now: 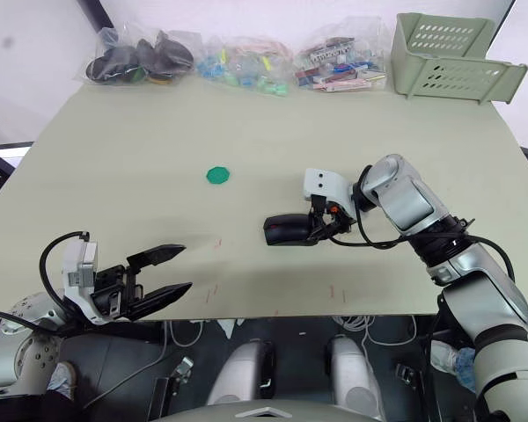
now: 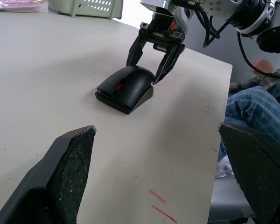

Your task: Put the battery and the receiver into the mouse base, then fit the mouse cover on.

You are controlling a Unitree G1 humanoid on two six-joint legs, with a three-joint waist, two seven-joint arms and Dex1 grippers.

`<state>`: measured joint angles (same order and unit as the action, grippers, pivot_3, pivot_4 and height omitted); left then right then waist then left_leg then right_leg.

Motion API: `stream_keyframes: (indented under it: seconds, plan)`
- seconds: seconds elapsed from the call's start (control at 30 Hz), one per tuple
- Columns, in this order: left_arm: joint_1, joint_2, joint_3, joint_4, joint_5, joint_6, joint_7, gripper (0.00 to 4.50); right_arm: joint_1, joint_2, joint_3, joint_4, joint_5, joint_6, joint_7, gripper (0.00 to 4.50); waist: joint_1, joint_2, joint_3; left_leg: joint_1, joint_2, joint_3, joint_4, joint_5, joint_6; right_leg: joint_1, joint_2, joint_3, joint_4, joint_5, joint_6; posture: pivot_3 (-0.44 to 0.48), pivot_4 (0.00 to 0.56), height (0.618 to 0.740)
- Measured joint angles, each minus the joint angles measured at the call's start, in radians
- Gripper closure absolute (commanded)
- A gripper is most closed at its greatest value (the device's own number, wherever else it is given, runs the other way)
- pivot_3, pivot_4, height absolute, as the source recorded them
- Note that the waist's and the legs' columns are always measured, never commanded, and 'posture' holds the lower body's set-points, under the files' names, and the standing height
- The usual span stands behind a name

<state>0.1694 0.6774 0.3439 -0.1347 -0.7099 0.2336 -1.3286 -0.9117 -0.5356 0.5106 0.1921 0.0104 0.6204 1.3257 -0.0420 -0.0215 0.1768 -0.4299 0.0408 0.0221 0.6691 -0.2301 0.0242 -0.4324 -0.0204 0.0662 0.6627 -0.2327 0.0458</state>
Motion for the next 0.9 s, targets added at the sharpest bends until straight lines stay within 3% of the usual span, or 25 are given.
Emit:
stream_keyframes:
  seconds: [0.13,0.17,0.2,0.27,0.3,0.63,0.83,0.9]
  plan:
    - [0.000,-0.002,0.000,0.000,0.000,0.000,0.000,0.00,0.000,0.000,0.000,0.000,0.000,0.000,0.000,2.16,0.000,0.000,0.000,0.000,0.000,0.000,0.000,0.000,0.000,0.000,0.000,0.000,0.000,0.000,0.000,0.000,0.150,0.740]
    - [0.000,-0.002,0.000,0.000,0.000,0.000,0.000,0.00,0.000,0.000,0.000,0.000,0.000,0.000,0.000,1.12,0.000,0.000,0.000,0.000,0.000,0.000,0.000,0.000,0.000,0.000,0.000,0.000,0.000,0.000,0.000,0.000,0.150,0.740]
    - [0.000,-0.002,0.000,0.000,0.000,0.000,0.000,0.00,0.000,0.000,0.000,0.000,0.000,0.000,0.000,0.96,0.000,0.000,0.000,0.000,0.000,0.000,0.000,0.000,0.000,0.000,0.000,0.000,0.000,0.000,0.000,0.000,0.150,0.740]
    - [-0.005,-0.003,-0.001,0.000,0.000,0.000,0.000,0.00,0.000,-0.001,0.000,-0.009,0.002,-0.001,0.000,0.15,0.000,0.000,0.000,0.000,0.000,0.000,0.000,0.000,0.000,0.000,0.000,0.000,0.000,0.000,0.000,0.000,0.150,0.740]
    - [-0.006,-0.003,-0.001,0.000,0.001,0.000,0.000,0.00,0.000,-0.001,0.000,-0.012,0.002,-0.001,0.000,0.06,0.000,0.000,0.000,0.000,0.000,0.000,0.000,0.000,0.000,0.000,0.000,0.000,0.000,0.000,0.000,0.000,0.150,0.740]
    - [-0.006,-0.006,-0.002,0.004,0.002,-0.002,0.001,0.00,0.000,0.000,-0.009,-0.018,0.017,0.000,-0.002,0.06,0.000,0.000,0.000,0.000,0.000,0.000,0.000,0.000,0.000,0.000,0.000,0.000,0.000,0.000,0.000,0.000,0.150,0.740]
    - [-0.004,-0.013,-0.002,0.005,0.002,-0.004,0.004,0.00,0.002,0.053,-0.157,-0.067,0.142,-0.018,-0.025,0.06,0.000,0.000,0.000,0.000,0.000,0.000,0.000,0.000,0.000,0.000,0.000,0.000,0.000,0.001,0.001,0.000,0.150,0.740]
    - [-0.001,-0.014,-0.002,0.005,0.002,-0.004,0.004,0.00,0.005,0.073,-0.174,-0.085,0.167,-0.008,-0.038,0.59,0.000,0.000,0.000,0.000,0.000,0.000,0.000,0.000,0.000,0.000,0.000,0.000,0.000,0.001,0.002,0.000,0.150,0.740]
